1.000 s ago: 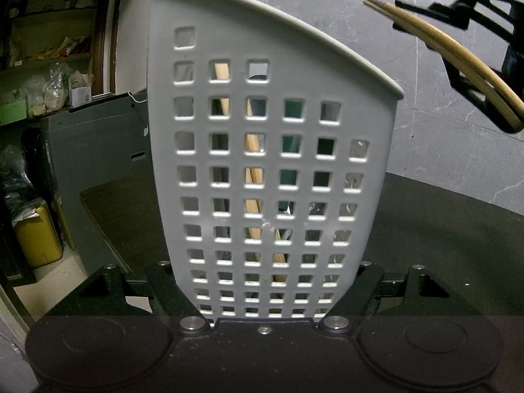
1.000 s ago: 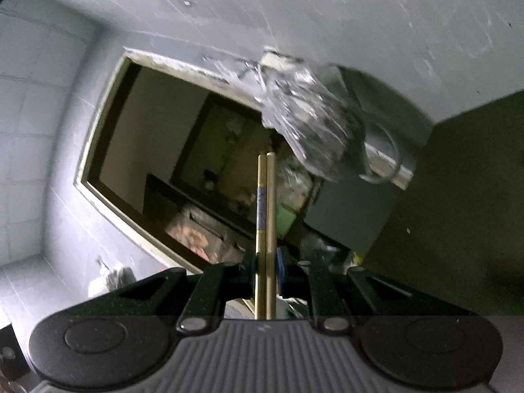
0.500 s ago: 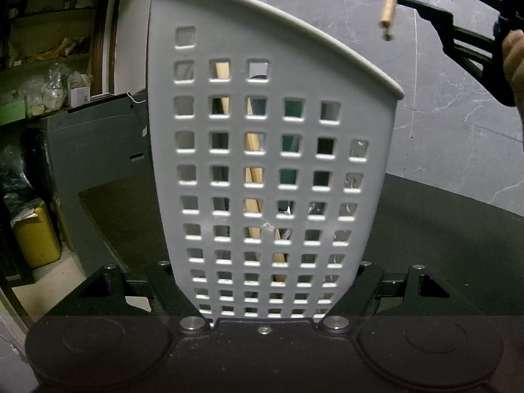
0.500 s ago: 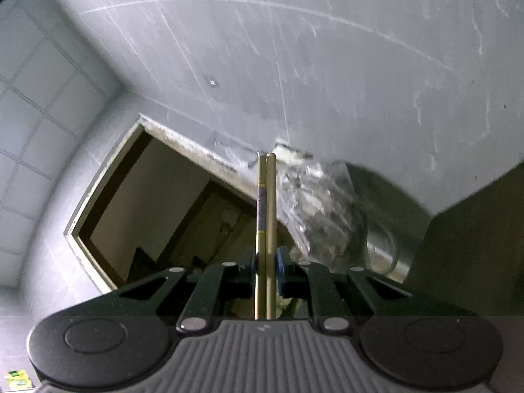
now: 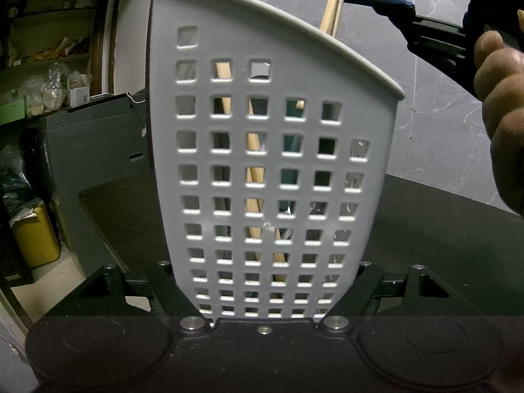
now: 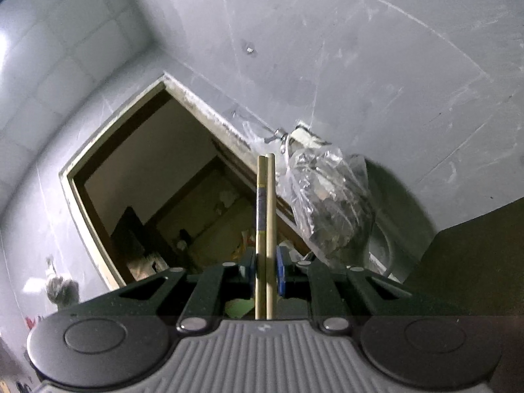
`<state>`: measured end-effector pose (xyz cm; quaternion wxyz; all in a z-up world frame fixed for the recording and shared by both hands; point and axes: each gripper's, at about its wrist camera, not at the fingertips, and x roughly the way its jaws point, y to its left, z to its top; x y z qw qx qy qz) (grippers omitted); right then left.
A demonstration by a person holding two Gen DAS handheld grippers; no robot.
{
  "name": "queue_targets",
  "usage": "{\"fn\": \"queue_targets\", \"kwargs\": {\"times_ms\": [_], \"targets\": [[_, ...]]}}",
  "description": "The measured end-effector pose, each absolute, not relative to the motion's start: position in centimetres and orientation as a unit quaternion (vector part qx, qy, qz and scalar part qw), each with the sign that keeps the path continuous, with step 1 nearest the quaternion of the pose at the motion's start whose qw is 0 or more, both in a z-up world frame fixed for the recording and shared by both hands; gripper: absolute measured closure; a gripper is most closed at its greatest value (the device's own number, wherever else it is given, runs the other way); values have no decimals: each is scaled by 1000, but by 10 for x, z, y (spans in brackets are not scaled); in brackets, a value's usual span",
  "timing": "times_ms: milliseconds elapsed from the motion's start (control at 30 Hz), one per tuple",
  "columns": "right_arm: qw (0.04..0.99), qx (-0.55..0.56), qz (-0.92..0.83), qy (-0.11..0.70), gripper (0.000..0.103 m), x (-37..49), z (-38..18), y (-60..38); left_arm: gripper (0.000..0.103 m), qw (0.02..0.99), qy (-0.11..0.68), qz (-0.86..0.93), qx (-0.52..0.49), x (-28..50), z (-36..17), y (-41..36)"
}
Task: Organize utensils
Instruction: 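Raise the chopsticks upright with the right gripper above the caddy, then lower the chopsticks into the caddy with the right gripper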
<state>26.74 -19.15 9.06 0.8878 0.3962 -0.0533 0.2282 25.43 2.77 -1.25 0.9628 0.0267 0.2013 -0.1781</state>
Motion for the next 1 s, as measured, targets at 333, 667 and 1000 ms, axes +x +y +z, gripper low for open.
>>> {"fn": "queue_targets", "kwargs": {"times_ms": [333,667,1000], "targets": [[911,336,236,-32,88,254,86,-173,25,963,201,-178,27,255,-13,28],[935,262,238,-31,88,237,83,-157,25,963,201,-178,27,255,-13,28],[952,178,248,-26,88,217,77,-137,25,963,201,-178,27,255,-13,28]]}}
